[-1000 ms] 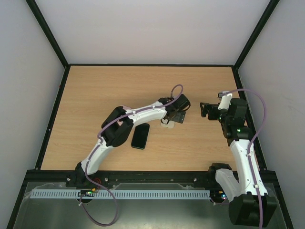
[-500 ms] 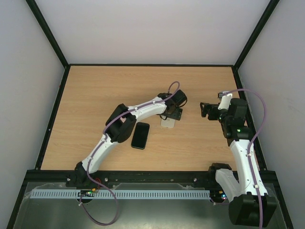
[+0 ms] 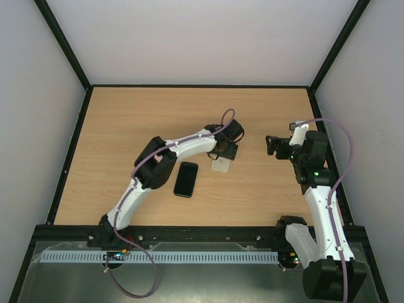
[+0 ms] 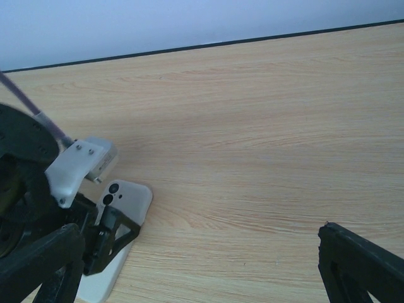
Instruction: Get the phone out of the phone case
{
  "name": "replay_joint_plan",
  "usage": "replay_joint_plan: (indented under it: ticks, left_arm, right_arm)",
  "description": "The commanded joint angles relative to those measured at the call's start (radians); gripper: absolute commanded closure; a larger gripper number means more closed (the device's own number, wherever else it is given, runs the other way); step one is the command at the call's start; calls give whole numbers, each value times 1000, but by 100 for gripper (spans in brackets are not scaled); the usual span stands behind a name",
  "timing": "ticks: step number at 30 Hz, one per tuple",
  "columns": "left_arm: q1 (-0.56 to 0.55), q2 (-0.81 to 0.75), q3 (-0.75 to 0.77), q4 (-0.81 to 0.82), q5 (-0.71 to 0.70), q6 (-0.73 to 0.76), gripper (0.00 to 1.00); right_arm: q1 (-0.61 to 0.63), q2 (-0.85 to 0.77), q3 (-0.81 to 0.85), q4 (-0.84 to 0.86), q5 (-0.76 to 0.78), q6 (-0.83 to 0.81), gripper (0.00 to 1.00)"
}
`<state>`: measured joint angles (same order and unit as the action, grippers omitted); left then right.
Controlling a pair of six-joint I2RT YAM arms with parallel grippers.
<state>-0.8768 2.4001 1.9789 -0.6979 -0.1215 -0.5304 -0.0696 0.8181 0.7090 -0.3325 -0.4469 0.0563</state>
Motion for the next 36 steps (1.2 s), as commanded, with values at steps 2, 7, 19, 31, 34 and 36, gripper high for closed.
replay_joint_plan:
  ticks: [2, 7, 19, 31, 34, 36]
  left_arm:
    - [-106, -202, -316, -74, 99, 0, 28]
    - [-156, -340, -500, -58, 114, -20, 30]
    - [-163, -231, -396, -181, 83, 48, 3]
    - [-162, -173, -368, -211, 147, 90, 25]
    - [-163, -202, -360, -207, 117, 77, 32]
    - [-163, -253, -361, -179, 75, 53, 35]
  right_arm:
    - [2, -23, -14, 13, 14, 0, 3]
    - [3, -25, -14, 12, 2, -4, 3]
    - [2, -40, -17, 14, 8, -4, 3]
    - [2, -53, -18, 12, -1, -6, 3]
    - [2, -60, -19, 13, 0, -6, 3]
    - [2, -61, -19, 12, -1, -2, 3]
